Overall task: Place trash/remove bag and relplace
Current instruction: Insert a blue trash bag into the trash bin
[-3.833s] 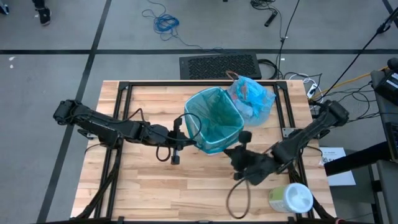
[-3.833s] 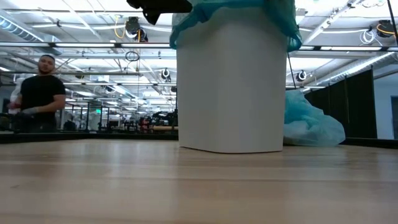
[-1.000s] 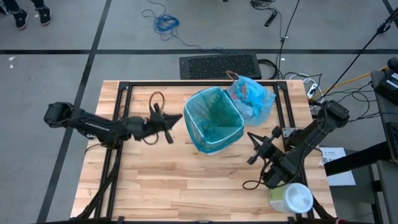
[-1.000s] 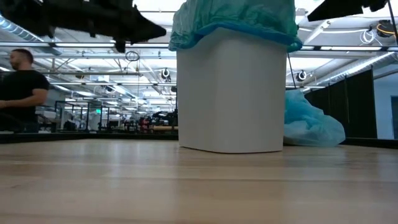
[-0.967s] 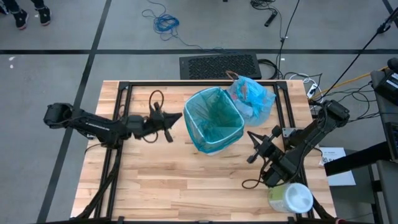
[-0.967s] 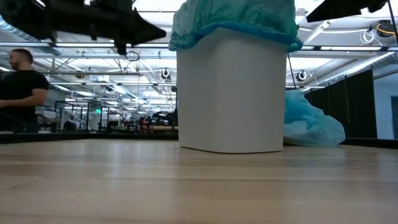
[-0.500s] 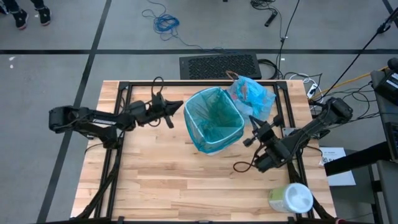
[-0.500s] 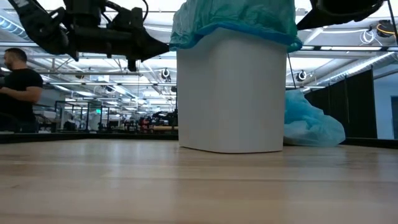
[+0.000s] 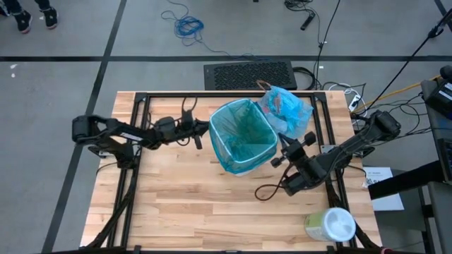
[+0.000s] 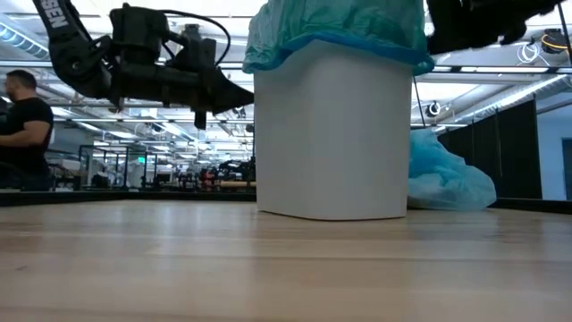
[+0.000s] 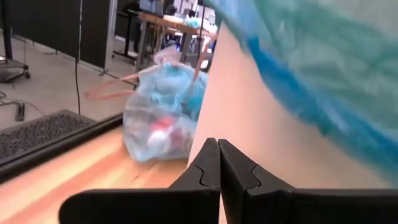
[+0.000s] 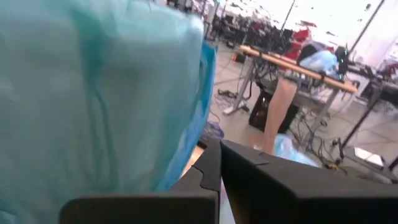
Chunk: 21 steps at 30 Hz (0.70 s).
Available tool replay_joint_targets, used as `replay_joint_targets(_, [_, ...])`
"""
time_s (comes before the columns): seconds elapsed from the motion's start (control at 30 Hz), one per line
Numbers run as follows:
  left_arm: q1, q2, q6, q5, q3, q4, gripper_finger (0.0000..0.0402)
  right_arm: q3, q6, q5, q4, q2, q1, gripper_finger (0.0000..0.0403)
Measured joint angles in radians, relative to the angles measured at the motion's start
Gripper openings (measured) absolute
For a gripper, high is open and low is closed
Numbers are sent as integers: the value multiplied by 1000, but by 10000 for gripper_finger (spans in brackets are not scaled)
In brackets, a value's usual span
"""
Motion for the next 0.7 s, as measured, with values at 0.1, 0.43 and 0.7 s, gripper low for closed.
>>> replay_joint_targets(0.1, [-9, 26, -2, 0, 0, 9, 0, -55, -57, -28, 120, 0, -9, 0])
replay_joint_targets(0.43, [-49, 18, 6, -6, -5, 7, 0, -167, -405, -186, 641, 1, -10, 0])
replay_joint_targets(0.7, [-48, -107, 28, -94, -106, 7, 0, -186, -604, -299, 935, 51, -15, 0])
